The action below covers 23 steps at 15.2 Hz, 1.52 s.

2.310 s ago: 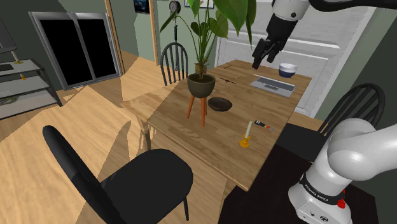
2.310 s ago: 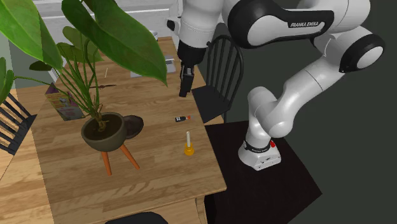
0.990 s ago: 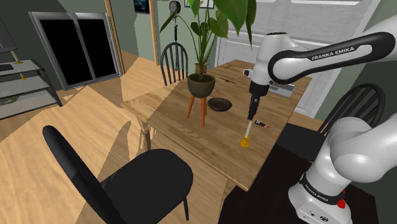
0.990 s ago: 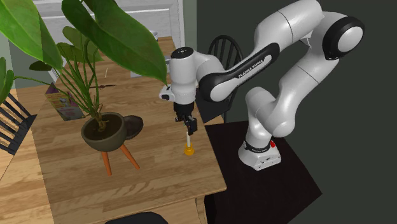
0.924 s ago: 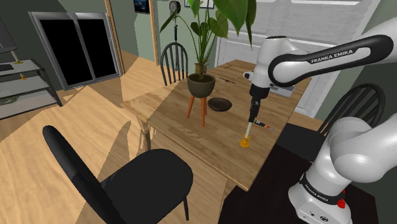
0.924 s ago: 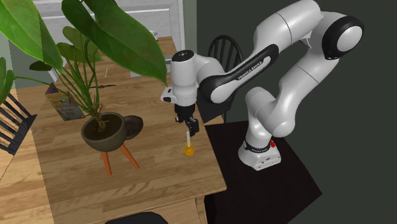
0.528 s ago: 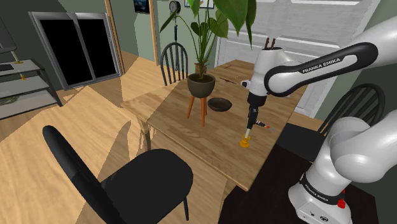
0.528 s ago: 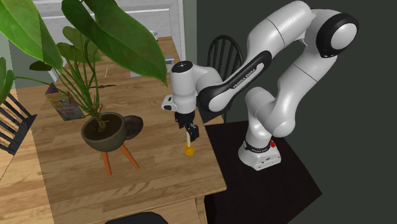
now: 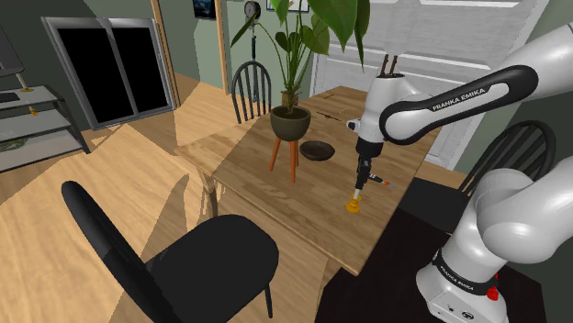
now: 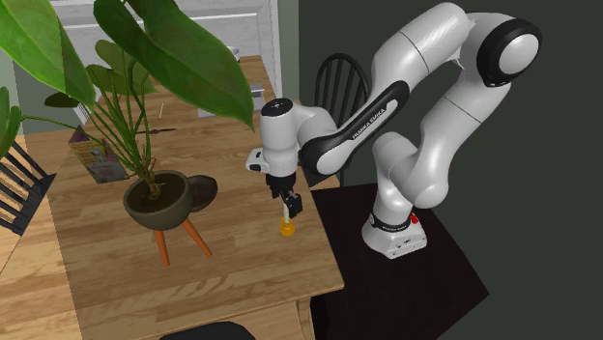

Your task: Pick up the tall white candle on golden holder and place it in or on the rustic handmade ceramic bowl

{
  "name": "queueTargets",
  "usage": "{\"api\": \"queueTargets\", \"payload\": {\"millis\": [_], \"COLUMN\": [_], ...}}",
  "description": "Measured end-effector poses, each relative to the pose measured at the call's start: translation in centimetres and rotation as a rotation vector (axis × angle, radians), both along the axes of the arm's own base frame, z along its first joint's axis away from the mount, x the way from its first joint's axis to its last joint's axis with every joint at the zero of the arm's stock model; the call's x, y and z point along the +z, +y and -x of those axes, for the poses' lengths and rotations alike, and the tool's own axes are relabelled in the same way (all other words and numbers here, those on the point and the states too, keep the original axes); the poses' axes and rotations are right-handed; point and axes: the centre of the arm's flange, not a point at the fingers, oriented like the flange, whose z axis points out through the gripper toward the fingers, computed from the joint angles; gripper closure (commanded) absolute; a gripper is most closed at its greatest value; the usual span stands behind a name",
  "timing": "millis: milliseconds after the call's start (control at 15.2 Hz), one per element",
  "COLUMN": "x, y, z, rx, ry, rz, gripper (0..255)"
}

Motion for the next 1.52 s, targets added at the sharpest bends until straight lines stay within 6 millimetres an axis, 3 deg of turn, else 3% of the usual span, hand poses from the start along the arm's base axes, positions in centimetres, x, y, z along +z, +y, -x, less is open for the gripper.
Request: {"api": "queueTargets", "payload": {"millis": [66,132,792,1518], "x": [0.0,0.0,0.0,5.2], "y": [0.0,0.0,0.0,0.1], "z": [0.0,0.0,0.0,0.0], "rx": [0.000,0.000,0.000,0.000], "ry": [0.000,0.000,0.000,-0.001], "rz": [0.000,0.000,0.000,0.000], "gripper": [0,255,255,255]}}
